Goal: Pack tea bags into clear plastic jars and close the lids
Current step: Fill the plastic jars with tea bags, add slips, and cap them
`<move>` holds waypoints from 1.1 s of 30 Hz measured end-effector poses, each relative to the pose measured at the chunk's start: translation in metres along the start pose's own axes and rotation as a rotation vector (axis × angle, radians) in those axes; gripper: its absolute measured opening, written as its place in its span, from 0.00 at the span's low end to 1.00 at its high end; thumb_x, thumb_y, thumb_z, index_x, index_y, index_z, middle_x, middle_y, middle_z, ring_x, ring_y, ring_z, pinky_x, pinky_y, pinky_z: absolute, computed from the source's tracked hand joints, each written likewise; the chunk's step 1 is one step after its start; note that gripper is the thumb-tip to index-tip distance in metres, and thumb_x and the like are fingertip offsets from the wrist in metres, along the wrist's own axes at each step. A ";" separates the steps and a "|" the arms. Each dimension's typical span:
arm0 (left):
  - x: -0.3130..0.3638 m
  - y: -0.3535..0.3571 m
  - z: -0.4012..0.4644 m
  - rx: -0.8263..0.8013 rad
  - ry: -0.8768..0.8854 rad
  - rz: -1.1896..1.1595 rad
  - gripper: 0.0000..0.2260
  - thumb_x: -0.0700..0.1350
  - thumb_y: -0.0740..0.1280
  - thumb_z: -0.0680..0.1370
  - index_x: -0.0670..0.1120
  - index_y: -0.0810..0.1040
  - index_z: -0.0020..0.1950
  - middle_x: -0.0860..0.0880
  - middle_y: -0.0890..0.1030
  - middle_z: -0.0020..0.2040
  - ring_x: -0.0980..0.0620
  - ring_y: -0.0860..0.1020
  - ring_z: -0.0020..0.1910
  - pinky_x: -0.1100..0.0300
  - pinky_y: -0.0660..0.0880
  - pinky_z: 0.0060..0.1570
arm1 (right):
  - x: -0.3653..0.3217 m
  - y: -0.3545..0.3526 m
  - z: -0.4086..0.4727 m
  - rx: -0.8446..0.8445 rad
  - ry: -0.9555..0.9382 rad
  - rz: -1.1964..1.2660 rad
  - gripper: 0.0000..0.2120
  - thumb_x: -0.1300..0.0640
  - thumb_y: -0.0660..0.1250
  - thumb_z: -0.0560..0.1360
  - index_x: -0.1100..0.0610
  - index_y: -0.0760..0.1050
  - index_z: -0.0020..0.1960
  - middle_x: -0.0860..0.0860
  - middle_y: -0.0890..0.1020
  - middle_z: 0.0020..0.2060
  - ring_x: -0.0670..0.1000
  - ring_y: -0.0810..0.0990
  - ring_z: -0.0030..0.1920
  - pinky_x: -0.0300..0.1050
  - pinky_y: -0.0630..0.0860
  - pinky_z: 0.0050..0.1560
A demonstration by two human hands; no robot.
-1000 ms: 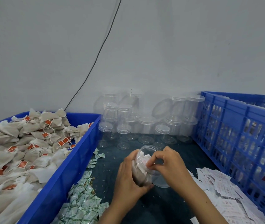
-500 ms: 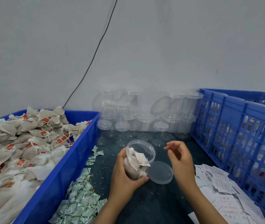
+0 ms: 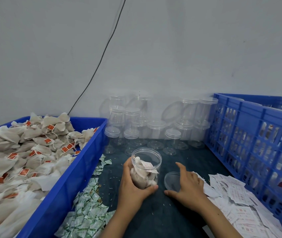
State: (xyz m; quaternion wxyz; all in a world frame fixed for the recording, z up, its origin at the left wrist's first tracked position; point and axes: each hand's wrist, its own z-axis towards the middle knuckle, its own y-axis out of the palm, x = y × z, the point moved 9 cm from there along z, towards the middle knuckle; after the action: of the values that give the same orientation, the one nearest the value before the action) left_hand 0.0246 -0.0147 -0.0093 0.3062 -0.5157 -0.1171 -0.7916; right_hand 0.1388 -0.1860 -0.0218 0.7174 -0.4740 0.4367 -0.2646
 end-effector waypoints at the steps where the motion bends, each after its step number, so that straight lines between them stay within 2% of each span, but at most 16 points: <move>1: 0.000 0.000 0.000 0.000 -0.003 -0.004 0.43 0.42 0.82 0.59 0.66 0.64 0.64 0.73 0.74 0.57 0.73 0.73 0.57 0.78 0.68 0.50 | 0.003 0.000 0.001 -0.002 0.015 0.007 0.50 0.33 0.69 0.66 0.45 0.42 0.76 0.51 0.65 0.71 0.54 0.60 0.71 0.50 0.56 0.69; 5: 0.004 0.001 0.000 0.000 0.007 0.008 0.43 0.42 0.82 0.59 0.68 0.64 0.63 0.74 0.73 0.58 0.72 0.73 0.57 0.78 0.68 0.50 | 0.004 -0.014 0.001 0.065 -0.022 0.176 0.52 0.41 0.76 0.64 0.45 0.45 0.76 0.52 0.66 0.67 0.54 0.66 0.67 0.48 0.63 0.66; 7: 0.007 0.001 -0.001 0.004 0.028 0.039 0.44 0.42 0.82 0.58 0.69 0.64 0.63 0.73 0.73 0.59 0.72 0.72 0.58 0.78 0.67 0.52 | -0.001 -0.027 -0.001 0.118 -0.082 0.344 0.55 0.47 0.79 0.61 0.41 0.46 0.75 0.50 0.66 0.64 0.51 0.69 0.63 0.45 0.68 0.62; 9: 0.012 0.001 -0.002 -0.002 0.053 0.072 0.44 0.44 0.82 0.57 0.67 0.64 0.65 0.67 0.74 0.62 0.67 0.72 0.61 0.72 0.69 0.57 | -0.008 -0.039 -0.003 0.166 -0.148 0.451 0.55 0.51 0.80 0.60 0.35 0.46 0.73 0.47 0.65 0.61 0.45 0.73 0.57 0.42 0.72 0.54; 11: 0.017 0.004 -0.004 -0.024 0.080 0.099 0.45 0.46 0.81 0.57 0.66 0.64 0.67 0.63 0.73 0.64 0.63 0.72 0.64 0.65 0.69 0.62 | -0.016 -0.049 -0.007 0.186 -0.210 0.440 0.53 0.50 0.79 0.61 0.30 0.47 0.70 0.43 0.65 0.59 0.41 0.76 0.50 0.36 0.73 0.46; 13: 0.020 0.006 -0.004 -0.040 0.096 0.113 0.44 0.47 0.81 0.58 0.65 0.63 0.68 0.63 0.72 0.65 0.63 0.71 0.65 0.64 0.69 0.63 | -0.023 -0.056 -0.012 0.173 -0.261 0.390 0.52 0.48 0.79 0.61 0.27 0.46 0.69 0.40 0.66 0.59 0.40 0.77 0.47 0.34 0.73 0.43; 15: 0.022 0.006 -0.004 -0.051 0.096 0.114 0.44 0.48 0.80 0.58 0.66 0.63 0.68 0.63 0.71 0.66 0.65 0.70 0.65 0.65 0.69 0.64 | -0.027 -0.063 -0.018 0.176 -0.305 0.339 0.51 0.46 0.78 0.62 0.26 0.45 0.69 0.38 0.67 0.60 0.40 0.78 0.46 0.38 0.76 0.44; 17: 0.022 0.006 -0.004 -0.066 0.097 0.135 0.44 0.49 0.80 0.59 0.67 0.62 0.69 0.63 0.70 0.66 0.66 0.70 0.65 0.65 0.69 0.64 | -0.029 -0.073 -0.022 0.204 -0.338 0.300 0.49 0.42 0.76 0.64 0.26 0.45 0.70 0.36 0.68 0.61 0.40 0.78 0.50 0.42 0.77 0.48; 20: 0.026 0.005 -0.003 -0.086 0.104 0.181 0.45 0.51 0.80 0.59 0.69 0.60 0.69 0.65 0.69 0.66 0.67 0.69 0.65 0.67 0.69 0.63 | -0.029 -0.085 -0.027 0.241 -0.379 0.323 0.48 0.41 0.76 0.64 0.28 0.47 0.72 0.32 0.67 0.60 0.41 0.75 0.58 0.38 0.71 0.51; 22: 0.030 0.006 -0.004 -0.099 0.114 0.237 0.47 0.53 0.79 0.59 0.71 0.57 0.70 0.70 0.68 0.66 0.67 0.69 0.64 0.68 0.68 0.61 | -0.027 -0.089 -0.027 0.222 -0.382 0.483 0.49 0.40 0.77 0.63 0.29 0.49 0.73 0.34 0.70 0.61 0.41 0.73 0.62 0.42 0.71 0.58; 24: 0.036 0.007 -0.006 -0.118 0.137 0.320 0.47 0.57 0.76 0.59 0.73 0.53 0.71 0.73 0.67 0.64 0.66 0.70 0.61 0.66 0.69 0.58 | -0.028 -0.090 -0.027 0.201 -0.383 0.696 0.49 0.38 0.78 0.60 0.31 0.52 0.72 0.37 0.71 0.61 0.43 0.75 0.63 0.44 0.72 0.62; 26: 0.041 0.011 -0.009 -0.137 0.161 0.396 0.45 0.60 0.74 0.59 0.73 0.52 0.69 0.74 0.67 0.59 0.65 0.70 0.57 0.65 0.71 0.54 | -0.036 -0.088 -0.029 0.203 -0.400 0.809 0.47 0.37 0.76 0.60 0.31 0.54 0.72 0.36 0.72 0.59 0.42 0.76 0.61 0.38 0.75 0.58; 28: 0.043 0.015 -0.011 -0.150 0.186 0.430 0.40 0.61 0.73 0.59 0.69 0.55 0.64 0.74 0.66 0.57 0.63 0.71 0.55 0.63 0.73 0.51 | -0.048 -0.079 -0.033 0.182 -0.410 0.820 0.41 0.36 0.72 0.64 0.32 0.55 0.72 0.35 0.71 0.59 0.40 0.74 0.62 0.37 0.76 0.56; 31: 0.042 0.018 -0.012 -0.165 0.199 0.447 0.35 0.60 0.73 0.58 0.66 0.58 0.60 0.72 0.66 0.56 0.62 0.71 0.53 0.66 0.71 0.48 | -0.060 -0.067 -0.038 0.174 -0.428 0.758 0.28 0.35 0.63 0.71 0.33 0.61 0.70 0.39 0.68 0.62 0.39 0.69 0.65 0.32 0.69 0.61; 33: 0.038 0.017 -0.010 -0.167 0.183 0.390 0.35 0.59 0.75 0.58 0.66 0.62 0.61 0.69 0.70 0.54 0.63 0.71 0.54 0.69 0.70 0.49 | -0.061 -0.065 -0.036 0.187 -0.412 0.716 0.26 0.35 0.62 0.72 0.33 0.64 0.69 0.40 0.68 0.60 0.38 0.69 0.63 0.25 0.66 0.59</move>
State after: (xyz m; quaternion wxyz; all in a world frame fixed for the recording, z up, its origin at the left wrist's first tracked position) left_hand 0.0162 -0.0468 0.0178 0.4190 -0.4782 0.0789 -0.7678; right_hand 0.0797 -0.1804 0.0547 0.8763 -0.2682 0.3952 0.0631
